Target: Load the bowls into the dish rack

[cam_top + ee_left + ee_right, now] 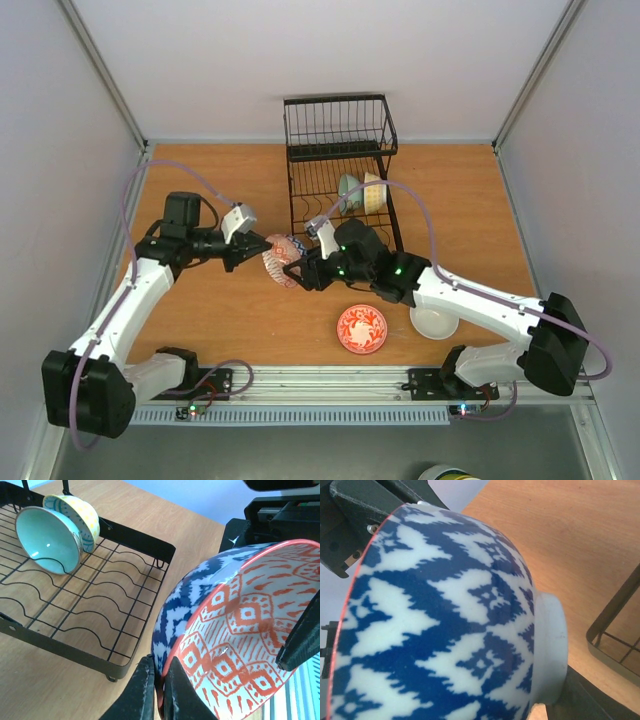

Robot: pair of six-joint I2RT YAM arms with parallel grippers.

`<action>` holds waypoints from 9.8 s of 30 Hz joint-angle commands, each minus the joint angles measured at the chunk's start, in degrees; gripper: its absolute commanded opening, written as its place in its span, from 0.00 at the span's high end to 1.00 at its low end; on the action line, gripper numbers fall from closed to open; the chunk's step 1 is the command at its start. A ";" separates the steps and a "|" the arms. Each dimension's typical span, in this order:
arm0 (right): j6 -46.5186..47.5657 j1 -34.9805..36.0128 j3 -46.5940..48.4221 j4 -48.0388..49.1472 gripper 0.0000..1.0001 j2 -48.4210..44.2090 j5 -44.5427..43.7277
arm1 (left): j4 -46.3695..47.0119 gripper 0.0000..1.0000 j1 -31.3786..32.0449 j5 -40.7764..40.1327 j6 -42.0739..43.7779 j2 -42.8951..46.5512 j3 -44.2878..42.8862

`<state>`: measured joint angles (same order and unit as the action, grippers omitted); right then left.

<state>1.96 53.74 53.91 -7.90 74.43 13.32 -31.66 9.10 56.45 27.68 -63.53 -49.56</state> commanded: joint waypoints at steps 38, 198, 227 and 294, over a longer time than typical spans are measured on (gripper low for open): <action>13.43 -7.17 64.54 -47.66 0.99 54.49 -56.92 | 12.41 0.03 -0.29 -17.80 -12.88 3.36 2.60; 8.77 5.68 46.04 -41.17 0.99 26.47 -40.44 | 6.88 0.10 -0.14 -11.17 -9.66 -3.35 -0.34; 10.90 4.91 30.14 -26.60 0.72 14.67 -29.58 | 0.36 0.99 1.19 -7.04 -5.56 -7.55 -3.43; 5.67 -5.03 50.90 -45.43 0.99 36.99 -41.59 | 9.52 0.14 -1.90 -12.19 -11.19 1.04 1.19</action>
<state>6.17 47.94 98.02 -45.60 107.87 -14.72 -25.36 7.42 45.12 16.88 -63.46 -48.99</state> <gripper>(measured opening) 0.642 0.855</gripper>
